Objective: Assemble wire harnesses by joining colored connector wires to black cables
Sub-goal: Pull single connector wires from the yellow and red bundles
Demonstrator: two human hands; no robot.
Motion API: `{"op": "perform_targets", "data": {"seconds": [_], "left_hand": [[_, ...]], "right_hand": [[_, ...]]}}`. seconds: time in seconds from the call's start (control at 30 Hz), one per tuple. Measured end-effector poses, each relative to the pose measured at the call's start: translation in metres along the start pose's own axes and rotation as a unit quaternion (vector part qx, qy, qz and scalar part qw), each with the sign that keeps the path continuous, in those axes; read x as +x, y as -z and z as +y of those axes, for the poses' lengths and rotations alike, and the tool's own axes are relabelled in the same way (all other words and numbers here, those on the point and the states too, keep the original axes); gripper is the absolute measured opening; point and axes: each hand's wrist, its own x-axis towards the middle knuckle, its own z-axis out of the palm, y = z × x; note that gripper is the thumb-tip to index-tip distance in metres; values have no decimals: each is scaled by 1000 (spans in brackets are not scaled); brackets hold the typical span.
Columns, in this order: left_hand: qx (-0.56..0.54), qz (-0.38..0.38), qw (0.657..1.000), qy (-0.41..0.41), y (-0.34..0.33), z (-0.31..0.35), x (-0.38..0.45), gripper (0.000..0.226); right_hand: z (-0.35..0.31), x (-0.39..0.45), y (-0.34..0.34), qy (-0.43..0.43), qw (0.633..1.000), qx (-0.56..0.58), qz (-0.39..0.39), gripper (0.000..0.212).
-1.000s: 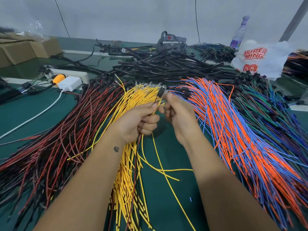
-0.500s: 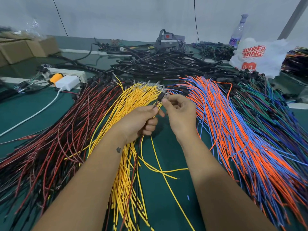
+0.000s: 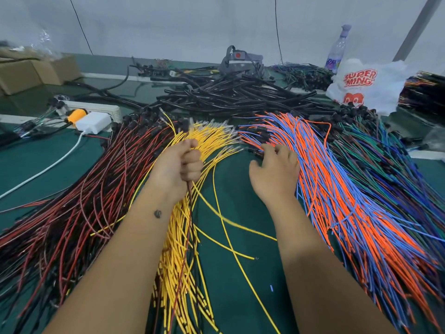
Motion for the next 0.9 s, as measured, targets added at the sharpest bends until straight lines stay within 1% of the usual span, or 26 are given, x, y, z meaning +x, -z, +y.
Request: {"op": "perform_targets", "data": {"seconds": [0.03, 0.1, 0.13, 0.17, 0.2, 0.23, 0.27, 0.3, 0.33, 0.37, 0.43, 0.5, 0.57, 0.67, 0.7, 0.77, 0.83, 0.9], "left_hand": [[-89, -8, 996, 12, 6, 4, 0, 29], [-238, -58, 968, 54, 20, 12, -1, 23], [-282, -92, 952, 78, 26, 15, -2, 19], [-295, -118, 943, 97, 30, 19, -4, 14], [-267, -125, 950, 105, 32, 21, -5, 12], [-200, -112, 968, 99, 32, 22, -5, 12], [-108, -84, 987, 87, 29, 22, -5, 14], [-16, -48, 996, 67, 25, 20, -4, 18], [66, -13, 997, 41, 18, 16, -3, 22], [136, 14, 991, 14, 12, 12, -2, 26], [252, 46, 966, -24, 0, 2, -1, 29], [321, 60, 944, -35, -6, -4, -1, 29], [331, 65, 941, -38, -7, -5, -2, 28], [304, 60, 949, -51, -5, -3, -2, 25], [298, 58, 951, -53, -4, -2, -2, 24], [284, 58, 956, -54, -3, -2, -2, 25], [258, 61, 963, -52, -2, -1, -1, 26], [228, 62, 971, -48, -1, 0, 0, 28]], "right_hand": [[2, -1, -1, 6, 999, -38, -26, 43], [2, -1, -1, 34, 993, -101, -55, 42], [2, -1, 0, 43, 991, -114, -59, 42], [2, -1, 2, 48, 990, -118, -58, 40], [2, 0, 4, 52, 991, -115, -53, 39], [3, 1, 6, 56, 991, -110, -44, 37], [4, 2, 8, 57, 993, -101, -33, 36], [4, 3, 10, 54, 994, -89, -23, 36], [5, 3, 11, 47, 996, -78, -14, 36], [5, 4, 12, 38, 997, -73, -9, 35], [6, 4, 12, 26, 996, -86, -12, 30], [7, 4, 10, 21, 995, -92, -15, 24], [7, 3, 8, 19, 995, -92, -12, 20], [7, 5, 6, 22, 995, -95, 8, 19], [7, 5, 6, 20, 997, -71, 36, 18], [5, 4, 8, 22, 992, 15, 125, 13], [0, 1, 9, 35, 970, 117, 211, 7], [-4, -2, 11, 47, 934, 221, 277, 6]]}}
